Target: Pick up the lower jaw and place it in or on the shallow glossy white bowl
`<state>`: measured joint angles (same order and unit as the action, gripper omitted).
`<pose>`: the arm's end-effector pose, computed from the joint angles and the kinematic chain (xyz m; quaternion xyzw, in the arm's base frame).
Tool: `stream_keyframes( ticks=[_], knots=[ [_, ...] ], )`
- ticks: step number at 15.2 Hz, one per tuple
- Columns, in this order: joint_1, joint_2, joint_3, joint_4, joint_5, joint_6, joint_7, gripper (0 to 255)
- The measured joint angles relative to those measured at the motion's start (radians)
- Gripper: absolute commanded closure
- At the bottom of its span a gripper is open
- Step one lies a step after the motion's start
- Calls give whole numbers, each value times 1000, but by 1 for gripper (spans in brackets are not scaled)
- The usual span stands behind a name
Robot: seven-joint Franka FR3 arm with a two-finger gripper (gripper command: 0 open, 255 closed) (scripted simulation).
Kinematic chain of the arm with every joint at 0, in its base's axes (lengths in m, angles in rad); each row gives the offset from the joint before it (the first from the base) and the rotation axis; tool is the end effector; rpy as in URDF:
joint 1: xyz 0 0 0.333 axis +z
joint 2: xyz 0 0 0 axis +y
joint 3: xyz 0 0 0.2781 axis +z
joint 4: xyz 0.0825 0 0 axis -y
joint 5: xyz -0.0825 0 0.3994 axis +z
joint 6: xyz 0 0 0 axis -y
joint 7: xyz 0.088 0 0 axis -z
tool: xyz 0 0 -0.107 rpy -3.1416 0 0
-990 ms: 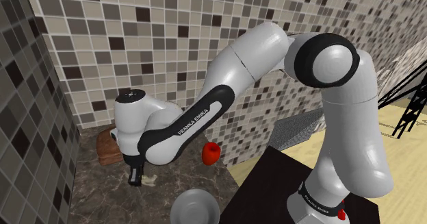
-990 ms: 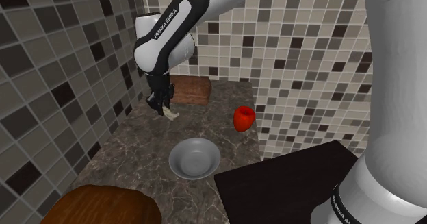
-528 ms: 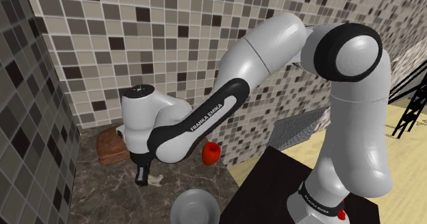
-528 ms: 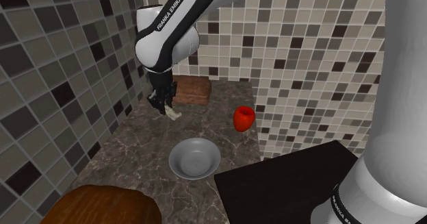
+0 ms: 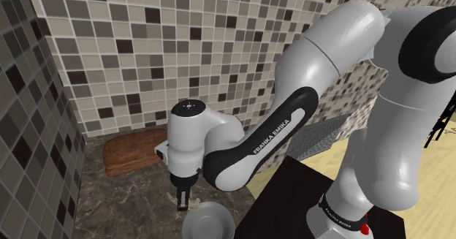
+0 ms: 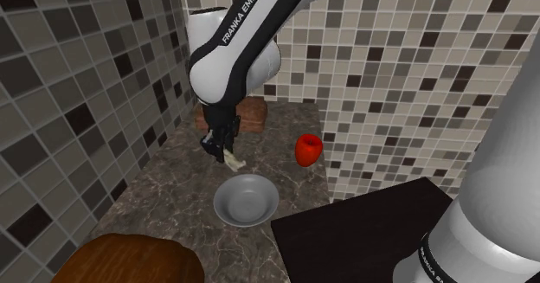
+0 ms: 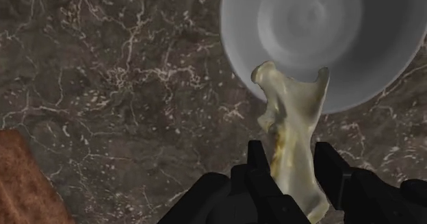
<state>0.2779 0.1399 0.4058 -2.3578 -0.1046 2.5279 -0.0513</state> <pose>0.3989 0.3314 0.2287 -0.9180 -0.3960 -0.0218 0.0034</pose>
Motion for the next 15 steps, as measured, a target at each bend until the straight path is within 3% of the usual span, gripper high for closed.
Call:
stream_keyframes(
  ticks=[7, 15],
  knots=[
    [33, -222, 49, -260, 155, 59, -40, 255],
    [25, -112, 55, -291, 51, 188, 50, 255]
  ],
)
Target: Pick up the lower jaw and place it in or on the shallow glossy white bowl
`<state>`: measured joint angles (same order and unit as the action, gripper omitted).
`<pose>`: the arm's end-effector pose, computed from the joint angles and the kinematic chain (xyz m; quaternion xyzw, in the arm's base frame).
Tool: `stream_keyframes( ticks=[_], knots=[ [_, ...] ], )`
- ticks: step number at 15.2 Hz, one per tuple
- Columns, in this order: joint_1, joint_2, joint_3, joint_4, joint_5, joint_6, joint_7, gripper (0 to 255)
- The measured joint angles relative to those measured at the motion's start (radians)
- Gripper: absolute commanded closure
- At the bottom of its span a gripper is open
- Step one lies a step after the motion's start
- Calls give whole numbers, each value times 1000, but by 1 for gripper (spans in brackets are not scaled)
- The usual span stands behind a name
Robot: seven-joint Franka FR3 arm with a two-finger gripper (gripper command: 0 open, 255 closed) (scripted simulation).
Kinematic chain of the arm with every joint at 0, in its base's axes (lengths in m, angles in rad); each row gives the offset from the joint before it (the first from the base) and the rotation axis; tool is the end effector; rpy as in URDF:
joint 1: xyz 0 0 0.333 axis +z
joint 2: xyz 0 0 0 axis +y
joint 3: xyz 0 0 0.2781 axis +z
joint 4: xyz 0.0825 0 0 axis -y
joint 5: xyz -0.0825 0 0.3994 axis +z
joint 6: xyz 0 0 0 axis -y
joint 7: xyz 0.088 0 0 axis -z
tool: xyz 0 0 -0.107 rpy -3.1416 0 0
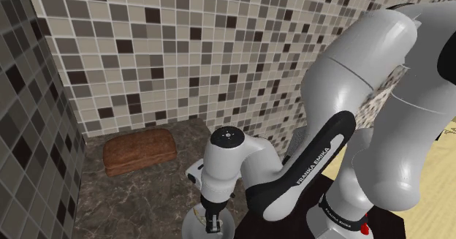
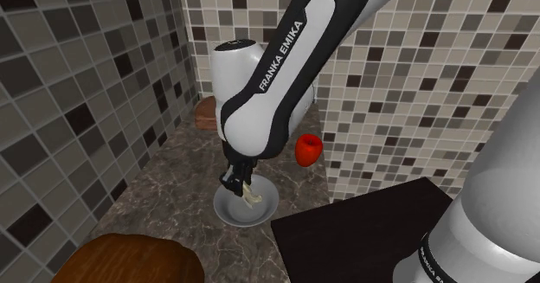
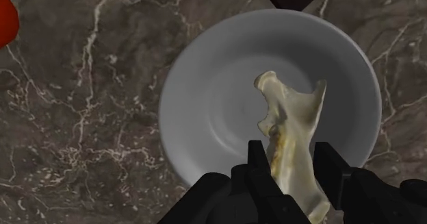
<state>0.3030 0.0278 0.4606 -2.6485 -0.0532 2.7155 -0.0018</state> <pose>0.3122 0.3039 0.1866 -0.9183 -0.3953 -0.0216 0.0029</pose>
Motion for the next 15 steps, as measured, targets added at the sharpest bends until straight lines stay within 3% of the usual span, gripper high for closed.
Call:
stream_keyframes(
  ticks=[5, 12, 13, 15],
  knots=[
    [8, 99, -35, 5, -126, 82, 89, 255],
    [14, 120, -49, 7, -157, 100, 109, 255],
    [14, 120, -49, 7, -157, 100, 109, 0],
    [14, 120, -49, 6, -157, 100, 109, 0]
  ],
)
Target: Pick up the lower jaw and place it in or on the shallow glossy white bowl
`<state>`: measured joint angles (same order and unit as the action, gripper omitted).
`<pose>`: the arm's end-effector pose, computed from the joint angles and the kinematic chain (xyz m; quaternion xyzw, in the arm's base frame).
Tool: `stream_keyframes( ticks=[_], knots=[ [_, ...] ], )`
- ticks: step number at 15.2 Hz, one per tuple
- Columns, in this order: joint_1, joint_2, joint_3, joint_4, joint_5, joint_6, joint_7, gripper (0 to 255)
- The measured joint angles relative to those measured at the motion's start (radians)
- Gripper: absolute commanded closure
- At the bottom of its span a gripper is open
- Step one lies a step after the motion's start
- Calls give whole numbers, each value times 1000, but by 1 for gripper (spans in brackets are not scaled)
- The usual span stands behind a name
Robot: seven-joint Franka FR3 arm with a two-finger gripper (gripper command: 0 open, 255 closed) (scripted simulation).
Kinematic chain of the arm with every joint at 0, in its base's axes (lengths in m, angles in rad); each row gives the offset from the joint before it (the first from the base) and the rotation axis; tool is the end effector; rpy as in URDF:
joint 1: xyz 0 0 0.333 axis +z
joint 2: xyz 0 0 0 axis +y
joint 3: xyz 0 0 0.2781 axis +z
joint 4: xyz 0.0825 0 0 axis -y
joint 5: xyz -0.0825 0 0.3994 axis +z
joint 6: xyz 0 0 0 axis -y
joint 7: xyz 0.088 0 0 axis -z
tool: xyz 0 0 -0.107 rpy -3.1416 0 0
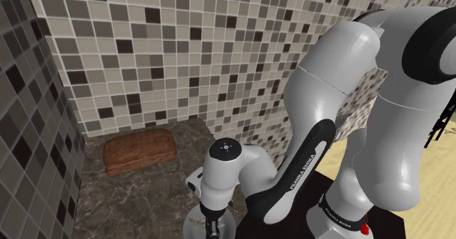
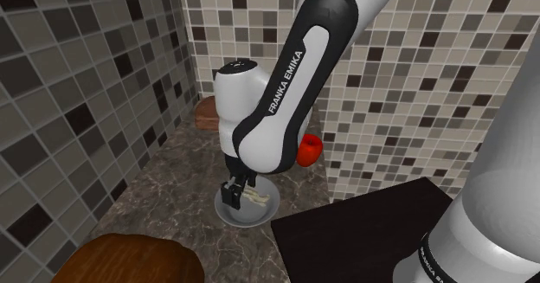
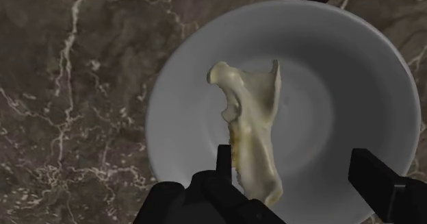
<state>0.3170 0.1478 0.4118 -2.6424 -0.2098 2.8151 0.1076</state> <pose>0.3075 0.3004 0.1503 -0.9182 -0.3955 -0.0220 0.0031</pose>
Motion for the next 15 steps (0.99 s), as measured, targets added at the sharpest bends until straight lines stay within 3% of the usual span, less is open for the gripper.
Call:
stream_keyframes(
  ticks=[4, 9, 15],
  knots=[
    [0, 0, 0, 0, 0, 0, 0, 0],
    [-29, -155, 66, -15, 191, -120, -139, 0],
    [-27, -171, 68, -12, 211, -138, -152, 0]
  ],
)
